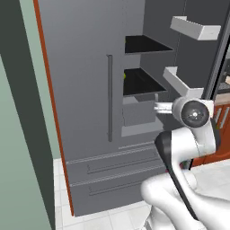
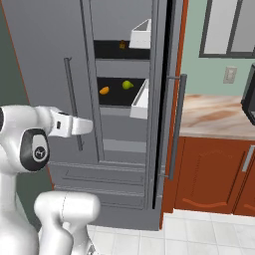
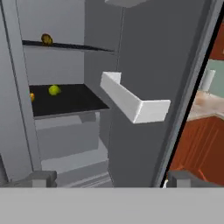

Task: Place the orange in the correct fridge rack based on whether it is a fruit or vegetable. Finally, close the fridge door.

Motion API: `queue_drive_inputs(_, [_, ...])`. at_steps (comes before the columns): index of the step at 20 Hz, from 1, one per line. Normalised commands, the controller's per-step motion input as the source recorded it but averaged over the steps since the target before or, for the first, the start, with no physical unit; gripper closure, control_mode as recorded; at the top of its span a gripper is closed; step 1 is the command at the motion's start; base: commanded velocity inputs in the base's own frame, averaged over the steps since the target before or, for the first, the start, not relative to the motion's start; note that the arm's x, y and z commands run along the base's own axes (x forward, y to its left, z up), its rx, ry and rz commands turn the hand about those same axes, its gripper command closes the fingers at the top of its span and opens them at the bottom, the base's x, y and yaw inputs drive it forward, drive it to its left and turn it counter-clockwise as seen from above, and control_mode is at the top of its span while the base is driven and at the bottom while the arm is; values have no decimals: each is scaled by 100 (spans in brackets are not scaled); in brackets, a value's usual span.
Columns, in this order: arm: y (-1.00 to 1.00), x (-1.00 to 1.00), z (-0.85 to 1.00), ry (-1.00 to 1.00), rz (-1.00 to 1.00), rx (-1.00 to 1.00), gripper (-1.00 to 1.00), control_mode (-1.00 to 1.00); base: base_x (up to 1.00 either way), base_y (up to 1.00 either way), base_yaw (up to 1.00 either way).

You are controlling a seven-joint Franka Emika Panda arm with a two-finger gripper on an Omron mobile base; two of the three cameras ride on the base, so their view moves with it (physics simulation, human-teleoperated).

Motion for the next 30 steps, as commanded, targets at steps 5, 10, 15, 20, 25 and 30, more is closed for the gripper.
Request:
queue_drive_inputs(5, [-100, -86, -28, -3, 0, 44, -100, -100, 0, 0, 0])
queue_drive_inputs(10, [-100, -58, -41, -15, 0, 50, -100, -100, 0, 0, 0])
queue_drive_inputs(15, [-100, -2, -36, -20, 4, 51, -100, -100, 0, 0, 0])
queue_drive_inputs(20, [-100, 47, -25, -13, 10, 45, -100, -100, 0, 0, 0])
queue_drive_inputs(25, [-84, 85, -20, -10, 17, 34, -100, -100, 0, 0, 0])
queue_drive_inputs(30, [-75, 79, -21, -5, 18, 28, -100, -100, 0, 0, 0])
